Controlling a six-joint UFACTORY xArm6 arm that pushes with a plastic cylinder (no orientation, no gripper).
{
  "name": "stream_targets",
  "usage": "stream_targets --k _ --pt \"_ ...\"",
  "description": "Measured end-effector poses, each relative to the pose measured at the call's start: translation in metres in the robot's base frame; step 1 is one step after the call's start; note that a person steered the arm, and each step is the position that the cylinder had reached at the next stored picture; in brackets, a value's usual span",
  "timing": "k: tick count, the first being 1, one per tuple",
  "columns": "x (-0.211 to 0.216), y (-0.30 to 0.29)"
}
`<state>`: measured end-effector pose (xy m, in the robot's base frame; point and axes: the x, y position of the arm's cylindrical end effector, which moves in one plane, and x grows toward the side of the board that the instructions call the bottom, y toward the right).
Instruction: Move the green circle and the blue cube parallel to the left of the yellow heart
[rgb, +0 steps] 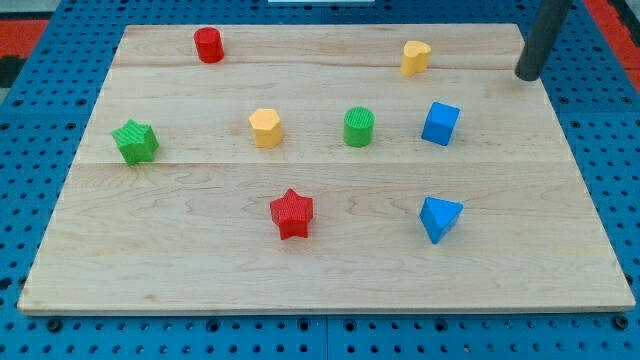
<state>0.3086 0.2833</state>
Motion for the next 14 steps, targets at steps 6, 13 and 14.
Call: stream_targets --k 6,13,14 --pt "0.039 -0.172" --pt "0.013 -0.341" --pt "0.016 -0.391"
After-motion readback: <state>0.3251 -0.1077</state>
